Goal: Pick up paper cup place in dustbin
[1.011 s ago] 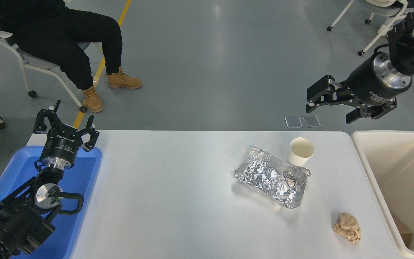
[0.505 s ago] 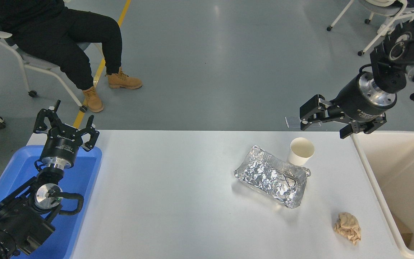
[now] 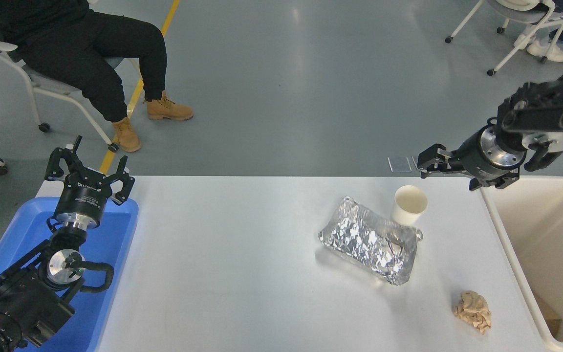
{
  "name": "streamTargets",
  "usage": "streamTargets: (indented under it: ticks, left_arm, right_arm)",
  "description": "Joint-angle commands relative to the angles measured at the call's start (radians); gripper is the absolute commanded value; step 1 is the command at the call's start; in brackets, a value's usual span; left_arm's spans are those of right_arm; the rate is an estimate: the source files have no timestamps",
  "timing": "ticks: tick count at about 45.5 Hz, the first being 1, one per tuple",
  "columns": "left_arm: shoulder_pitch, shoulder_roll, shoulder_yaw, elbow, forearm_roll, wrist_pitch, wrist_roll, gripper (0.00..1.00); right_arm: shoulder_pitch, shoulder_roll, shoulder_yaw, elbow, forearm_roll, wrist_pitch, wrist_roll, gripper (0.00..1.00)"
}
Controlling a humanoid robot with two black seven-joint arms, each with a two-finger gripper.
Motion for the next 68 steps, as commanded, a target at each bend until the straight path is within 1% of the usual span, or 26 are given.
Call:
streamTargets:
  ticks: [1, 7, 15, 30, 35, 42, 48, 49, 53, 54, 57, 58, 61, 64, 68]
  left_arm:
    - [0.0, 0.0, 0.0, 0.0, 0.0, 0.0, 0.0, 0.99]
    - [0.0, 0.0, 0.0, 0.0, 0.0, 0.0, 0.0, 0.99]
    - [0.0, 0.0, 0.0, 0.0, 0.0, -0.001, 0.0, 0.99]
    - [0.0, 0.0, 0.0, 0.0, 0.0, -0.001, 0.0, 0.99]
    - [0.0, 0.0, -0.001, 0.0, 0.0, 0.0, 0.0, 0.99]
    - [0.0, 0.0, 0.0, 0.0, 0.0, 0.0, 0.0, 0.99]
    - [0.0, 0.0, 0.0, 0.0, 0.0, 0.0, 0.0, 0.99]
    - [0.0, 0.0, -0.001, 0.0, 0.0, 0.0, 0.0, 0.99]
    - [0.0, 0.0, 0.0, 0.0, 0.0, -0.001, 0.0, 0.99]
    - [0.0, 0.0, -0.001, 0.0, 0.0, 0.0, 0.0, 0.99]
    - [0.0, 0.0, 0.0, 0.0, 0.0, 0.0, 0.0, 0.99]
    - [0.0, 0.0, 0.0, 0.0, 0.0, 0.0, 0.0, 0.99]
    - [0.0, 0.0, 0.0, 0.0, 0.0, -0.001, 0.0, 0.99]
    - [0.0, 0.0, 0.0, 0.0, 0.0, 0.0, 0.0, 0.99]
    - [0.0, 0.0, 0.0, 0.0, 0.0, 0.0, 0.0, 0.99]
  right_arm:
    - [-0.172, 0.048, 0.0, -0.114, 0.002, -0.145, 0.002, 0.99]
    - [-0.227, 0.071, 0.037, -0.129, 0.002, -0.198, 0.005, 0.99]
    - [-0.279, 0.097, 0.077, -0.188, 0.002, -0.206, 0.005, 0.98]
    - [-0.364, 0.106, 0.095, -0.268, 0.002, -0.271, 0.003, 0.98]
    - [-0.399, 0.125, 0.098, -0.3, 0.006, -0.284, 0.003, 0.94]
    - [-0.439, 0.139, 0.098, -0.314, 0.006, -0.355, 0.003, 0.94]
    - [-0.456, 0.143, 0.1, -0.314, 0.006, -0.367, 0.003, 0.93]
    - [-0.457, 0.143, 0.1, -0.314, 0.006, -0.369, 0.005, 0.91]
    - [-0.46, 0.146, 0.107, -0.312, 0.007, -0.369, 0.007, 0.74]
    - [-0.463, 0.148, 0.111, -0.312, 0.006, -0.369, 0.007, 0.67]
    - [-0.467, 0.149, 0.121, -0.311, 0.006, -0.367, 0.008, 0.39]
    - [-0.467, 0.149, 0.123, -0.311, 0.006, -0.367, 0.008, 0.31]
    - [-0.468, 0.149, 0.131, -0.309, 0.006, -0.366, 0.025, 0.16]
    - [-0.468, 0.149, 0.132, -0.308, 0.006, -0.366, 0.057, 0.0]
    - [-0.465, 0.158, 0.132, -0.304, 0.002, -0.366, 0.082, 0.0]
